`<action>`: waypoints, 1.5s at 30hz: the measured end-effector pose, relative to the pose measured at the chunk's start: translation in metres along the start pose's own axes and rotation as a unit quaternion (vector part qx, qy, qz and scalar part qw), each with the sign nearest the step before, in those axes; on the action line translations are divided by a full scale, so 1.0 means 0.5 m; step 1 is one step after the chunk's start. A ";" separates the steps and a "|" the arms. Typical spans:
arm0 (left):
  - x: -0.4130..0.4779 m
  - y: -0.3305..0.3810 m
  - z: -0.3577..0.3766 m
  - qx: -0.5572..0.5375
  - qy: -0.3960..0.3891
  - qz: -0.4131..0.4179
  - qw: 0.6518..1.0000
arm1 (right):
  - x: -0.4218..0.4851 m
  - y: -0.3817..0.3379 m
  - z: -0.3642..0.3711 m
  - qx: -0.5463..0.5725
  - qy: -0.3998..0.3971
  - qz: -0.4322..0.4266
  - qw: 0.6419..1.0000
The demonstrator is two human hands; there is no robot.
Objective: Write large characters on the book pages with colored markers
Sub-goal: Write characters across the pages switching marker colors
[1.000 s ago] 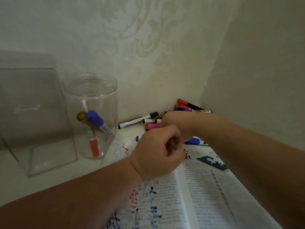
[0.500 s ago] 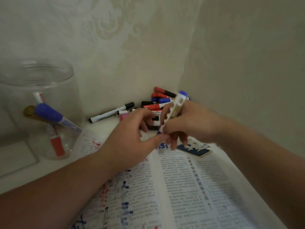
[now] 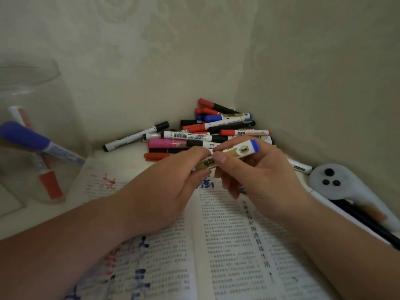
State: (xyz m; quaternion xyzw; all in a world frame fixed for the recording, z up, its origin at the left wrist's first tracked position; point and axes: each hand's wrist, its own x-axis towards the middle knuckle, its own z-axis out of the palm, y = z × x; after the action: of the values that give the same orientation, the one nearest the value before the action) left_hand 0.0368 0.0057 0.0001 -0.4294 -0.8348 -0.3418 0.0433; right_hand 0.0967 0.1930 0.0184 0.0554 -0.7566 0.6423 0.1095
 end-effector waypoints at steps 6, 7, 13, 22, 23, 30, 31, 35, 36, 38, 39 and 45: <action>0.004 -0.002 -0.002 -0.041 0.039 0.004 0.998 | 0.003 -0.009 -0.013 0.033 -0.031 -0.001 0.999; 0.004 -0.001 -0.001 -0.051 0.035 -0.011 0.998 | 0.006 -0.014 -0.019 0.031 -0.014 0.004 0.999; -0.008 -0.011 -0.003 -0.094 0.039 -0.064 0.993 | 0.041 -0.013 -0.092 0.150 0.194 0.038 0.969; -0.001 -0.012 0.005 -0.162 0.070 -0.075 0.981 | 0.035 0.005 -0.082 -0.062 -0.001 0.115 0.991; 0.000 -0.013 0.003 -0.166 0.082 -0.080 0.979 | 0.035 0.008 -0.083 -0.078 -0.015 0.127 0.989; 0.002 -0.016 -0.008 0.008 0.122 -0.025 0.992 | 0.054 0.030 -0.071 -0.168 0.021 0.143 0.975; 0.004 -0.016 -0.008 0.016 0.110 -0.018 0.994 | 0.057 0.033 -0.070 -0.177 0.025 0.142 0.974; 0.005 -0.020 -0.007 0.022 0.086 -0.014 0.996 | 0.057 0.041 -0.068 -0.183 0.033 0.124 0.975; 0.005 -0.021 -0.006 0.023 0.090 -0.017 0.996 | 0.056 0.041 -0.068 -0.183 0.031 0.123 0.975; 0.004 -0.022 -0.004 0.025 0.099 -0.020 0.995 | 0.055 0.040 -0.069 -0.185 0.026 0.123 0.975; 0.004 -0.022 -0.004 0.028 0.103 -0.021 0.994 | 0.055 0.040 -0.069 -0.192 0.023 0.124 0.973; 0.001 -0.023 -0.001 -0.003 0.105 -0.053 0.993 | 0.058 0.039 -0.068 -0.196 0.028 0.130 0.971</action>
State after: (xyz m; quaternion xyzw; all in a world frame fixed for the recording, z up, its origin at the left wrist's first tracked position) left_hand 0.0277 0.0012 -0.0053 -0.3467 -0.8462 -0.3891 0.1113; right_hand 0.0675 0.2313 0.0115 -0.0842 -0.8651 0.4913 0.0550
